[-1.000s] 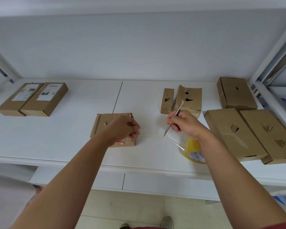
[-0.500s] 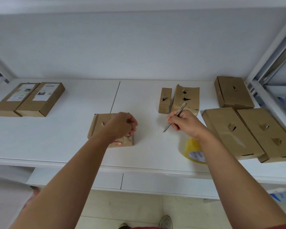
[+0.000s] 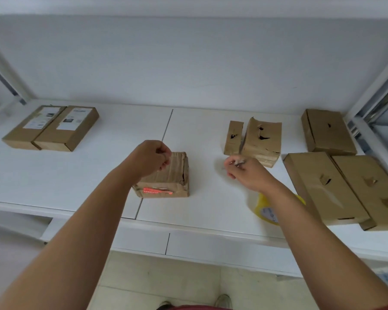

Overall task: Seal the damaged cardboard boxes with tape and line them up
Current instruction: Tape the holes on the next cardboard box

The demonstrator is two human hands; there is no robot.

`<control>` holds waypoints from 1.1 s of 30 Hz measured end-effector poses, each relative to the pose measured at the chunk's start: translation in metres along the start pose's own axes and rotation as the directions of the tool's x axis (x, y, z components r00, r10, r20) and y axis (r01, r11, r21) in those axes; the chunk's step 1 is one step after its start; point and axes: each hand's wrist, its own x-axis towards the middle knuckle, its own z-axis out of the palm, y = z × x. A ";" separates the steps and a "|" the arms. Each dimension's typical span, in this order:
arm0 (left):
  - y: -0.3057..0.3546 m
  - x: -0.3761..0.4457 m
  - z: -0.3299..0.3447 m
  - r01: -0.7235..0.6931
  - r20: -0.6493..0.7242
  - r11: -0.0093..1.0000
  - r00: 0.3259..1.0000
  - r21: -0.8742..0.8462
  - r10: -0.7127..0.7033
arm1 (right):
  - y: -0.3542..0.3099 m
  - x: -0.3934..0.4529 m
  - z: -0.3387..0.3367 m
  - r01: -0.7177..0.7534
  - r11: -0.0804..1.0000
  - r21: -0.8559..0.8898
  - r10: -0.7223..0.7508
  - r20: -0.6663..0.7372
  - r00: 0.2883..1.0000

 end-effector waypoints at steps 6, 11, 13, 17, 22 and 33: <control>0.003 0.004 0.006 -0.022 0.009 0.999 1.000 -0.033 0.022 | -0.019 -0.021 -0.018 0.229 0.916 -0.330 -0.263 -0.062 0.963; 0.007 0.005 0.011 -0.038 0.010 0.997 0.999 -0.062 0.039 | -0.006 -0.065 -0.057 0.092 0.802 -0.590 -0.253 -0.196 0.947; 0.010 0.005 0.011 -0.040 0.013 0.996 0.999 -0.077 0.041 | 0.007 -0.088 -0.056 0.015 0.813 -0.582 -0.163 -0.203 0.966; 0.015 0.007 0.014 -0.046 0.021 0.993 0.999 -0.109 0.048 | 0.027 -0.109 -0.036 -0.036 0.862 -0.506 -0.058 -0.168 0.984; 0.021 0.013 0.023 -0.044 0.056 0.991 0.997 -0.128 0.051 | 0.028 -0.092 -0.035 0.002 0.720 -0.694 -0.061 -0.060 0.996; 0.012 0.017 0.027 -0.066 0.087 0.985 0.993 -0.157 0.080 | 0.016 -0.078 -0.042 -0.011 0.585 -0.811 0.101 0.059 0.993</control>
